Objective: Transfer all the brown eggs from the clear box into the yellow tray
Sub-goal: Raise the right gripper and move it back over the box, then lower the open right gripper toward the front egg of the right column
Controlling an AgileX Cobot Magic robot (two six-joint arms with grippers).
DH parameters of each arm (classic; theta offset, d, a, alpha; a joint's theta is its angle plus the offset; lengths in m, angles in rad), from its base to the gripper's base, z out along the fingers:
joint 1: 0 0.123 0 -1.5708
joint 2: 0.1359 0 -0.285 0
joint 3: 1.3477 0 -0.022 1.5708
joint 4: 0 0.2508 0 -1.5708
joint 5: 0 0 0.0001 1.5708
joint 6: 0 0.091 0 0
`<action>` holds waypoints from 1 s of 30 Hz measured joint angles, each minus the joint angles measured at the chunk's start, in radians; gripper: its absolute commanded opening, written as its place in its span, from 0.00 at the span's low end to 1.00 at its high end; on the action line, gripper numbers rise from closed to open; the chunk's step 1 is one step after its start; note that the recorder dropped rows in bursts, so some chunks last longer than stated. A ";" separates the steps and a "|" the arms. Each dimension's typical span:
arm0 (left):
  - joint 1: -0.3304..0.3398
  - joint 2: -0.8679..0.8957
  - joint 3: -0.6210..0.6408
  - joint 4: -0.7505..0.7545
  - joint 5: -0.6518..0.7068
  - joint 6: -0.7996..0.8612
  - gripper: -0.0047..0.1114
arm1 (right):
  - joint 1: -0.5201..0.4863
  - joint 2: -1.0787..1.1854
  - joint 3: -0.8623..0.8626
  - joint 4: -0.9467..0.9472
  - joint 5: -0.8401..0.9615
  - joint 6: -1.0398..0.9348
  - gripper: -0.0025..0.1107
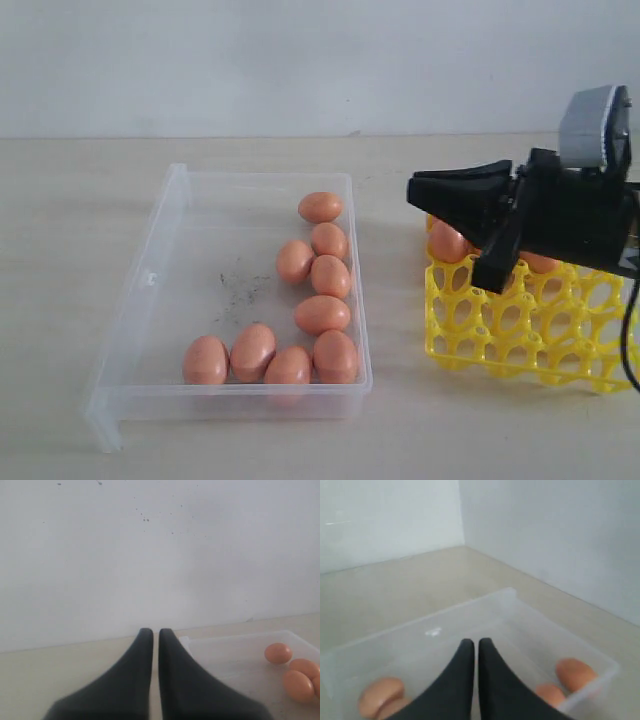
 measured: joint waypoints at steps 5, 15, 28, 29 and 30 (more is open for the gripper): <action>0.000 0.000 0.000 0.000 0.000 0.000 0.07 | 0.157 0.000 -0.025 0.263 0.000 -0.080 0.02; 0.000 0.000 0.000 0.000 0.000 0.000 0.07 | 0.397 0.000 -0.070 0.510 0.071 -0.754 0.02; 0.000 0.000 0.000 0.000 0.000 0.000 0.07 | 0.480 0.000 -0.433 -0.015 0.880 0.189 0.36; 0.000 0.000 0.000 0.000 0.000 0.000 0.07 | 0.491 0.000 -0.452 -0.126 0.888 0.320 0.35; 0.000 0.000 0.000 0.000 0.000 0.000 0.07 | 0.501 0.002 -0.473 -0.235 0.896 0.452 0.35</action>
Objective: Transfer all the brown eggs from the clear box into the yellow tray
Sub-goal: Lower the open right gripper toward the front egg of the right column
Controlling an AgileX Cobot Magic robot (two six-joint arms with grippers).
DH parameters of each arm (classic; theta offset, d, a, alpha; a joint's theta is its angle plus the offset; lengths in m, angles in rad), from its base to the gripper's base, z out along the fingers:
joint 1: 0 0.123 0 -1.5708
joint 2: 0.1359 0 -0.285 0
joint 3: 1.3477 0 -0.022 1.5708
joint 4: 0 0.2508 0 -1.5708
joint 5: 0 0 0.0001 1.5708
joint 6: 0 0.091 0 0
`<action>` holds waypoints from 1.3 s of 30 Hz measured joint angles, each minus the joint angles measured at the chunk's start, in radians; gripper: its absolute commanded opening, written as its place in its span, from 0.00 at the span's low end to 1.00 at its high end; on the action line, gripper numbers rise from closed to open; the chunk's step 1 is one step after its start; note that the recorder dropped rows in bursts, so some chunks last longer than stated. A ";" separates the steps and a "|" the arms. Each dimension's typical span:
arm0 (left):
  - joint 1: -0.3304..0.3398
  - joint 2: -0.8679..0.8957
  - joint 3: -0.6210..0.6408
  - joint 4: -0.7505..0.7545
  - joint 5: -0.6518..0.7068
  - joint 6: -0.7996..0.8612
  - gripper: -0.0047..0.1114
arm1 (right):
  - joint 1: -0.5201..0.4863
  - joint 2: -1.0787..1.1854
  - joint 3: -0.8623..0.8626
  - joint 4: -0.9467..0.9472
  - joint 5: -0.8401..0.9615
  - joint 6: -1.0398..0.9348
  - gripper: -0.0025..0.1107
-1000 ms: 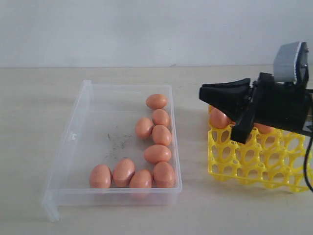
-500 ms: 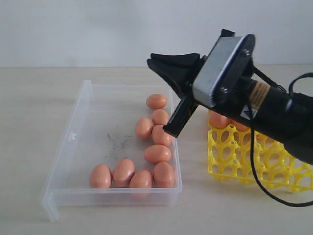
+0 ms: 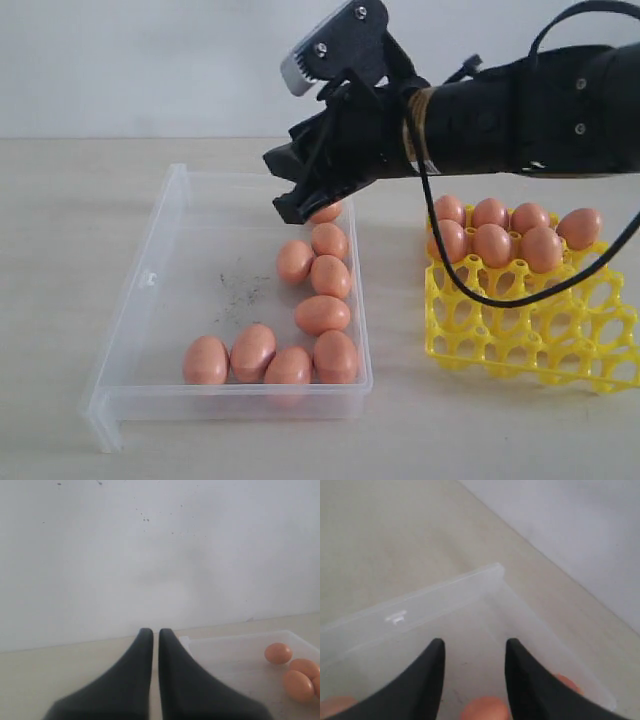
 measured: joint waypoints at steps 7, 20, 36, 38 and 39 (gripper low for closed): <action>-0.030 0.000 0.000 0.000 0.000 0.000 0.07 | 0.020 0.089 -0.133 -0.373 0.020 0.780 0.35; -0.031 0.000 0.000 0.000 0.000 0.000 0.07 | 0.069 0.267 -0.279 -0.409 0.068 0.523 0.18; -0.031 0.000 0.000 0.000 0.000 0.000 0.07 | 0.206 0.267 -0.347 -0.408 0.154 0.471 0.18; -0.031 0.000 0.000 0.000 0.000 0.000 0.07 | 0.192 0.267 -0.347 -0.408 0.153 0.471 0.18; -0.031 0.000 0.000 0.000 0.000 0.000 0.07 | 0.186 0.267 -0.347 -0.408 0.153 0.471 0.18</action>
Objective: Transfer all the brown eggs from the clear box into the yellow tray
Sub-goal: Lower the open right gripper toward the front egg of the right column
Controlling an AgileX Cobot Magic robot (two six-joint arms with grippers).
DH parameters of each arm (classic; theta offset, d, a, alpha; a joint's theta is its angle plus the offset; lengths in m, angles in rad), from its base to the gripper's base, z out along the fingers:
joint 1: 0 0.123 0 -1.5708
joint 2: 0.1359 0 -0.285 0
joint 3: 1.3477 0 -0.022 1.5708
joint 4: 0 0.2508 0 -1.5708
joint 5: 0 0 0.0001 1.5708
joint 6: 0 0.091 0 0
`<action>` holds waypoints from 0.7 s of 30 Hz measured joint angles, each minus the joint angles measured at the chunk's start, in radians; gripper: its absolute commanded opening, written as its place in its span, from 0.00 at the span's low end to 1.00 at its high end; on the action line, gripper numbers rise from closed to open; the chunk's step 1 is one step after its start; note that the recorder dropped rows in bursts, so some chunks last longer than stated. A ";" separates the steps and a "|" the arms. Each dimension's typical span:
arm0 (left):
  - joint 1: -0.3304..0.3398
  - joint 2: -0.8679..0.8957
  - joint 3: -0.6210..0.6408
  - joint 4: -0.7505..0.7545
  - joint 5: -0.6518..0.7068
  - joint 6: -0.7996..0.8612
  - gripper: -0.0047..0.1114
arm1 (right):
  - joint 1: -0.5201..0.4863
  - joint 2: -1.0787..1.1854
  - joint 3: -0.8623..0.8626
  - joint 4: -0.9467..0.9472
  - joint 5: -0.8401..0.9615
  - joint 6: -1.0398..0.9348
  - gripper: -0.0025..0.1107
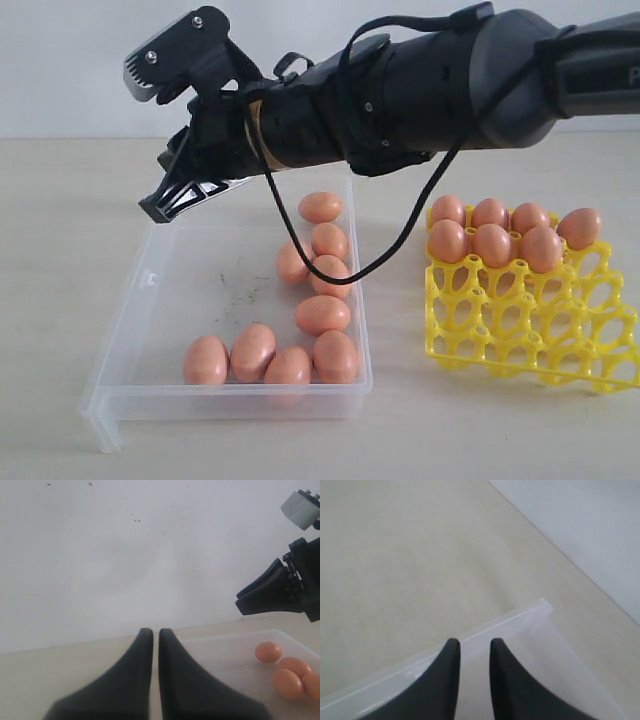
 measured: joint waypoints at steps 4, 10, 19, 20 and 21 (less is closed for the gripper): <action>0.000 0.000 0.000 0.000 0.000 0.000 0.07 | -0.019 -0.002 0.007 0.122 -0.002 -0.132 0.18; 0.000 0.000 0.000 0.000 0.000 0.000 0.07 | -0.023 0.004 0.035 1.150 0.265 -1.254 0.18; 0.000 0.000 0.000 0.000 0.000 0.000 0.07 | -0.072 0.051 -0.066 1.722 0.714 -1.640 0.53; 0.000 0.000 0.000 0.000 0.000 0.000 0.07 | -0.073 0.056 -0.085 1.730 0.746 -1.599 0.51; 0.000 0.000 0.000 0.000 0.000 0.000 0.07 | -0.077 0.061 -0.108 1.743 0.776 -1.555 0.48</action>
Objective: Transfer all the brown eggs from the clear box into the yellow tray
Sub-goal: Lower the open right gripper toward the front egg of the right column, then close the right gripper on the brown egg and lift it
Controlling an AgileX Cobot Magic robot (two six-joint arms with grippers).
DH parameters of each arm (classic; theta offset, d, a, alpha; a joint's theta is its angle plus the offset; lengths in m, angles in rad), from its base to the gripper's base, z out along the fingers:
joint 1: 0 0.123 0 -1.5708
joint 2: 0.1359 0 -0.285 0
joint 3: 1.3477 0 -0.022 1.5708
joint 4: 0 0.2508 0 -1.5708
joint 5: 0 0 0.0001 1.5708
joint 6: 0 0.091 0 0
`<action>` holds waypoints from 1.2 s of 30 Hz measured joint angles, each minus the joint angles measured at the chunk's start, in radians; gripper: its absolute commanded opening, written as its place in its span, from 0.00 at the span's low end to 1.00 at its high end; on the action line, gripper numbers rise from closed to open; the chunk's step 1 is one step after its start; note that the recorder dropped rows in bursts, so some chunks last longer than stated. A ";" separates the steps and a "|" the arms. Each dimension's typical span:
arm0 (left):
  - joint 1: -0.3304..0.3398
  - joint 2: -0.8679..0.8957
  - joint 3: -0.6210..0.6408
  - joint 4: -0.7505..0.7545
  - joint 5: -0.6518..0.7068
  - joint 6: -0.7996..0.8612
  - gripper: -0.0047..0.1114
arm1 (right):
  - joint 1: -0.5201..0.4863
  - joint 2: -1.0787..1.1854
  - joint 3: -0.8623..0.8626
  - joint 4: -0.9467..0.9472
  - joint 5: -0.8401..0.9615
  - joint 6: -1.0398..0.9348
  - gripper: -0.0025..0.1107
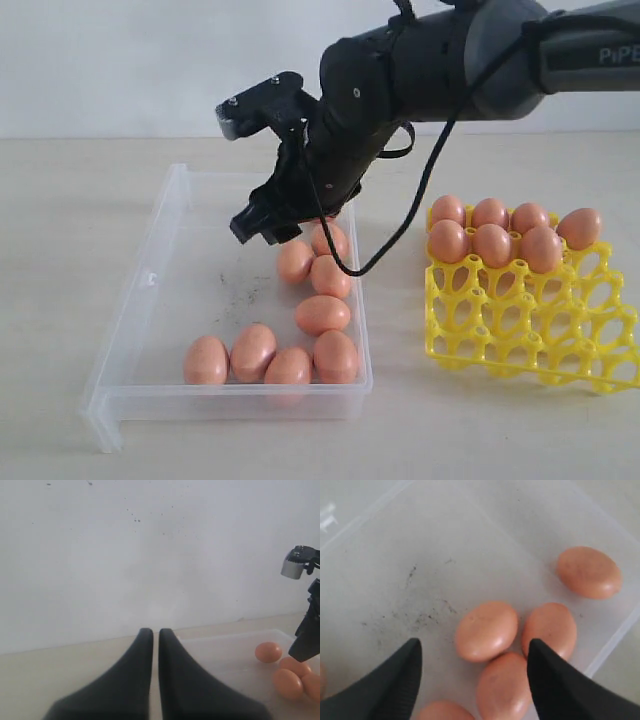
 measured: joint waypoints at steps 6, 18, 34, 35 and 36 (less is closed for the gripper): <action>0.000 0.000 0.000 0.000 0.000 0.000 0.07 | -0.029 0.061 -0.092 0.185 0.019 0.136 0.36; 0.000 0.000 0.000 0.000 0.000 0.000 0.07 | -0.057 0.205 -0.224 0.266 0.113 0.236 0.36; 0.000 0.000 0.000 0.000 0.000 0.000 0.07 | -0.082 0.233 -0.228 0.187 0.160 0.303 0.36; 0.000 0.000 0.000 0.000 0.000 0.000 0.07 | -0.082 0.238 -0.228 0.187 0.156 0.306 0.36; 0.000 0.000 0.000 0.000 0.000 0.000 0.07 | -0.082 0.247 -0.228 0.186 0.151 0.313 0.36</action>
